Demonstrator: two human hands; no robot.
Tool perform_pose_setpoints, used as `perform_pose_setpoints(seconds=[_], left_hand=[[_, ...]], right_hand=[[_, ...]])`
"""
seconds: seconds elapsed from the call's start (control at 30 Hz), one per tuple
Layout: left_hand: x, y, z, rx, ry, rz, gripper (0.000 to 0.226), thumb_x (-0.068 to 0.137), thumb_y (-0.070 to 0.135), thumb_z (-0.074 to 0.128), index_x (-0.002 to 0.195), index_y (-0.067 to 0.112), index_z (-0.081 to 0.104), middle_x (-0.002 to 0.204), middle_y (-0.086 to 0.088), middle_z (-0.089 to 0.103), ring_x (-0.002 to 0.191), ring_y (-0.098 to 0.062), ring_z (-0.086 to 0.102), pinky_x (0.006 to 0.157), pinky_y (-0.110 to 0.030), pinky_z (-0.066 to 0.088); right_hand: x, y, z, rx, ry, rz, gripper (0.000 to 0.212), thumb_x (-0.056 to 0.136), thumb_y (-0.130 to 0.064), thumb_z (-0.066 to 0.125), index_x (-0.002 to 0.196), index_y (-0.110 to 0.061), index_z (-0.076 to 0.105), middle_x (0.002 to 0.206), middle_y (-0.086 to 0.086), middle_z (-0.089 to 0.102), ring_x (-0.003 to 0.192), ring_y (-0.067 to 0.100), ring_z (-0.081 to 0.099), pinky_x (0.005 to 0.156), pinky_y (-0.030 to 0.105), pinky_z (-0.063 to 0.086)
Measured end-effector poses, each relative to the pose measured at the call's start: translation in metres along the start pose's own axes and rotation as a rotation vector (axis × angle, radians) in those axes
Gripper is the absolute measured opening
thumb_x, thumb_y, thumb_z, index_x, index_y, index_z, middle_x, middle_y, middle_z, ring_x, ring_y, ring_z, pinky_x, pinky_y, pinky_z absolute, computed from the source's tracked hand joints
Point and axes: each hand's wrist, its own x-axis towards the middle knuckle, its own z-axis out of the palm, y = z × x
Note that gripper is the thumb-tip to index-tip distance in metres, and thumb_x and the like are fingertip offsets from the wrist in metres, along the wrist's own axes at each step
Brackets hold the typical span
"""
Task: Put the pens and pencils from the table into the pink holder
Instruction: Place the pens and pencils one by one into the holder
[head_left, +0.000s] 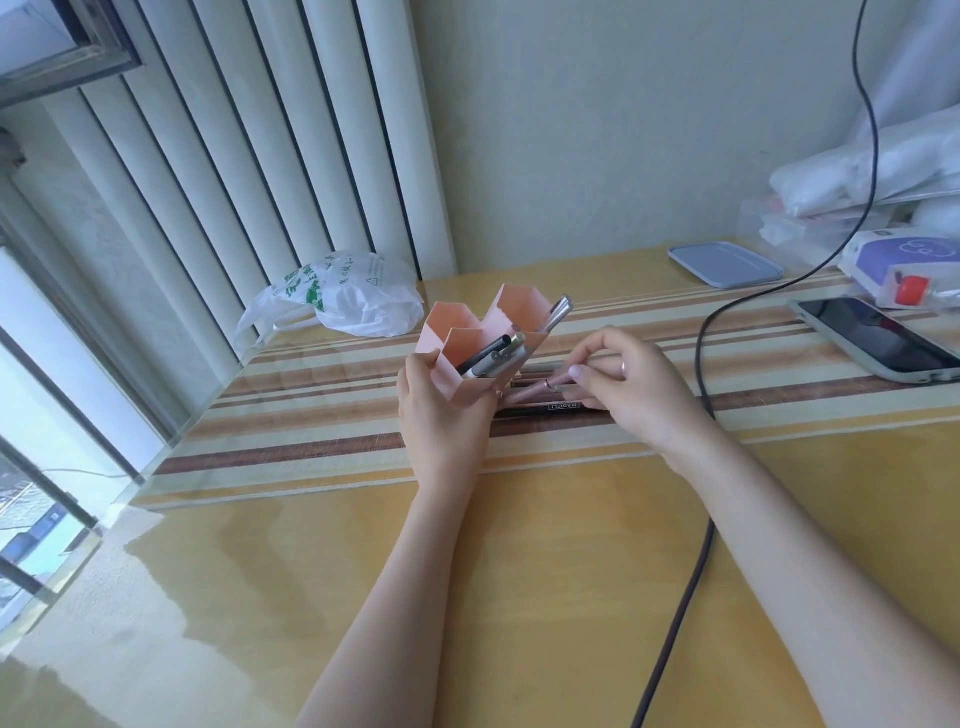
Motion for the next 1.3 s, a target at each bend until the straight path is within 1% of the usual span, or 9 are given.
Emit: perform_pose_setpoints(seconds=[0.1, 0.27, 0.43, 0.53, 0.7, 0.93, 1.0, 1.07, 1.3], left_hand=[[0.001, 0.000, 0.000, -0.007, 0.011, -0.007, 0.052, 0.066, 0.017, 0.073, 0.111, 0.012, 0.050, 0.110, -0.001, 0.052, 0.099, -0.018, 0.047, 0.072, -0.026, 0.030], [0.001, 0.000, 0.000, -0.009, 0.012, -0.018, 0.050, 0.070, 0.019, 0.072, 0.114, 0.012, 0.048, 0.113, 0.000, 0.050, 0.101, -0.019, 0.047, 0.074, -0.028, 0.032], [0.001, 0.000, 0.000, 0.008, 0.008, -0.010, 0.052, 0.069, 0.019, 0.072, 0.113, 0.010, 0.047, 0.115, -0.004, 0.051, 0.103, -0.021, 0.048, 0.072, -0.027, 0.030], [0.002, -0.001, 0.001, 0.003, 0.007, -0.024, 0.050, 0.069, 0.016, 0.070, 0.112, 0.008, 0.047, 0.114, -0.007, 0.052, 0.101, -0.024, 0.049, 0.071, -0.029, 0.031], [0.001, 0.001, 0.001, 0.001, -0.004, -0.005, 0.048, 0.072, 0.013, 0.066, 0.116, 0.009, 0.046, 0.115, -0.005, 0.051, 0.094, -0.015, 0.042, 0.067, -0.022, 0.025], [-0.002, 0.000, 0.003, 0.043, -0.020, 0.120, 0.044, 0.073, 0.006, 0.058, 0.116, 0.009, 0.046, 0.112, -0.006, 0.050, 0.102, -0.020, 0.043, 0.071, -0.018, 0.024], [-0.002, -0.001, 0.005, 0.062, -0.024, 0.150, 0.046, 0.072, 0.005, 0.060, 0.116, 0.010, 0.047, 0.111, -0.003, 0.049, 0.103, -0.021, 0.044, 0.072, -0.019, 0.025], [-0.001, -0.002, 0.006, 0.083, -0.037, 0.171, 0.046, 0.072, 0.006, 0.062, 0.116, 0.011, 0.047, 0.108, 0.002, 0.046, 0.103, -0.022, 0.046, 0.070, -0.018, 0.025], [0.002, -0.005, 0.004, 0.076, -0.036, 0.140, 0.049, 0.072, 0.011, 0.067, 0.115, 0.012, 0.045, 0.108, 0.005, 0.044, 0.105, -0.020, 0.047, 0.070, -0.019, 0.026]], right_hand=[[0.001, -0.003, 0.001, 0.326, 0.027, -0.005, 0.015, 0.096, 0.001, 0.052, 0.092, -0.014, 0.056, 0.093, 0.009, 0.072, 0.080, 0.021, 0.072, 0.076, 0.031, 0.060], [-0.001, -0.017, 0.000, 0.613, 0.243, -0.214, 0.013, 0.092, 0.002, 0.057, 0.095, -0.010, 0.057, 0.087, 0.010, 0.069, 0.074, 0.015, 0.069, 0.068, 0.027, 0.060], [-0.009, -0.023, -0.005, 0.550, 0.644, -0.502, 0.011, 0.091, -0.005, 0.063, 0.092, -0.012, 0.055, 0.089, 0.017, 0.065, 0.082, 0.026, 0.068, 0.055, 0.030, 0.057], [-0.014, -0.026, -0.006, 0.515, 0.739, -0.580, 0.013, 0.092, -0.007, 0.062, 0.094, -0.014, 0.052, 0.093, 0.015, 0.063, 0.085, 0.028, 0.066, 0.054, 0.035, 0.059], [-0.020, -0.032, 0.001, 0.503, 0.663, -0.611, 0.014, 0.093, -0.005, 0.059, 0.095, -0.016, 0.050, 0.088, -0.012, 0.066, 0.087, 0.018, 0.070, 0.050, 0.035, 0.059], [-0.018, -0.020, 0.022, 0.200, 0.466, -0.668, 0.021, 0.092, -0.008, 0.062, 0.090, -0.026, 0.051, 0.090, 0.001, 0.071, 0.083, 0.017, 0.073, 0.055, 0.041, 0.060], [-0.014, -0.008, 0.028, 0.028, 0.408, -0.681, 0.010, 0.090, -0.016, 0.064, 0.082, -0.015, 0.058, 0.074, 0.008, 0.070, 0.068, 0.023, 0.071, 0.054, 0.044, 0.057], [-0.010, 0.001, 0.035, -0.149, 0.340, -0.680, 0.018, 0.086, -0.022, 0.064, 0.076, -0.007, 0.061, 0.067, 0.010, 0.069, 0.061, 0.028, 0.066, 0.053, 0.041, 0.054], [-0.010, 0.001, 0.040, -0.419, 0.327, -0.690, 0.016, 0.085, -0.021, 0.063, 0.085, -0.011, 0.075, 0.114, 0.008, 0.063, 0.092, 0.024, 0.053, 0.081, 0.020, 0.038]])
